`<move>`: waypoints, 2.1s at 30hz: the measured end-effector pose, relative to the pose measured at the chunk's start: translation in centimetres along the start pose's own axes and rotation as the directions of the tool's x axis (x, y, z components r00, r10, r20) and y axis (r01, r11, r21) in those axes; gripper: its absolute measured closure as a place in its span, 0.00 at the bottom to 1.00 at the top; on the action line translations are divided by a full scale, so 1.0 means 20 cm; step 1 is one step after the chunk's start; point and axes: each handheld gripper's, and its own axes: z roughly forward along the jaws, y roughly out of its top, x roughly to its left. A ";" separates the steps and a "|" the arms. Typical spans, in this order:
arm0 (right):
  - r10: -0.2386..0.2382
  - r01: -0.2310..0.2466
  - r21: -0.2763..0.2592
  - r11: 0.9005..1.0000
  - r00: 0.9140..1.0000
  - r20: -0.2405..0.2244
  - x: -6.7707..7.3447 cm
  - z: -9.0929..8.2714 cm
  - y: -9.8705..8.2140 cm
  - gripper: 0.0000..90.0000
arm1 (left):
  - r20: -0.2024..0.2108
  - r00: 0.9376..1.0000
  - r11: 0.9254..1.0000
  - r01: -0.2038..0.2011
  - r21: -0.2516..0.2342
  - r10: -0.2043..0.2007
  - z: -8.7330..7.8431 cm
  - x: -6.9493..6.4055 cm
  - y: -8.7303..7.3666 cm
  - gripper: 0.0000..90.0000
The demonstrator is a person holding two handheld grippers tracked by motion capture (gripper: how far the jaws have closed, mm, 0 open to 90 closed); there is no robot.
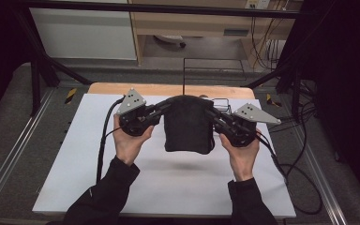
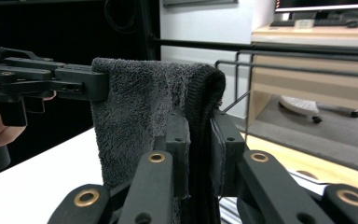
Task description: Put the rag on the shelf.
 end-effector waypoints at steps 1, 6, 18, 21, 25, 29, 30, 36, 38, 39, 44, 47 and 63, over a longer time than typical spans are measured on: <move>-0.003 0.003 -0.004 1.000 1.000 0.004 -0.01 -0.01 0.01 0.89 | 0.001 1.000 1.000 -0.001 -0.006 0.001 0.01 0.00 0.01 0.91; -0.011 0.012 -0.028 1.000 0.999 0.030 -0.05 -0.03 0.05 0.89 | 0.007 1.000 0.999 -0.017 -0.028 0.017 0.06 -0.02 0.06 0.91; -0.035 0.040 -0.077 0.996 0.997 0.073 -0.09 -0.08 0.15 0.89 | 0.012 1.000 0.996 -0.020 -0.087 0.021 0.13 -0.04 0.18 0.91; -0.041 0.049 -0.093 0.994 0.996 0.082 -0.10 -0.09 0.19 0.89 | 0.014 1.000 0.994 -0.022 -0.106 0.024 0.14 -0.05 0.21 0.91; -0.046 0.057 -0.120 0.991 0.994 0.097 -0.13 -0.12 0.25 0.89 | 0.012 0.999 0.991 -0.031 -0.129 0.033 0.16 -0.06 0.27 0.91; -0.050 0.064 -0.136 0.989 0.993 0.105 -0.14 -0.13 0.29 0.89 | 0.011 0.999 0.988 -0.038 -0.152 0.040 0.17 -0.07 0.33 0.91; -0.054 0.069 -0.143 0.987 0.993 0.108 -0.14 -0.13 0.30 0.89 | 0.010 0.999 0.987 -0.035 -0.159 0.037 0.18 -0.07 0.34 0.91; -0.063 0.086 -0.169 0.982 0.989 0.134 -0.17 -0.15 0.39 0.89 | 0.009 0.999 0.982 -0.048 -0.183 0.050 0.21 -0.08 0.43 0.91; -0.064 0.089 -0.178 0.980 0.988 0.140 -0.18 -0.15 0.41 0.89 | 0.007 0.999 0.981 -0.048 -0.189 0.050 0.22 -0.09 0.46 0.91; -0.062 0.088 -0.182 0.979 0.988 0.142 -0.18 -0.15 0.42 0.89 | 0.005 0.998 0.980 -0.055 -0.192 0.057 0.23 -0.09 0.47 0.91; -0.063 0.094 -0.202 0.975 0.986 0.155 -0.21 -0.15 0.47 0.89 | -0.005 0.998 0.975 -0.068 -0.213 0.068 0.25 -0.10 0.52 0.91; -0.064 0.098 -0.214 0.972 0.985 0.161 -0.22 -0.15 0.51 0.89 | -0.007 0.997 0.971 -0.074 -0.225 0.075 0.27 -0.10 0.56 0.91; -0.068 0.114 -0.255 0.960 0.981 0.183 -0.31 -0.08 0.68 0.89 | -0.045 0.996 0.964 -0.088 -0.250 0.080 0.34 -0.05 0.75 0.91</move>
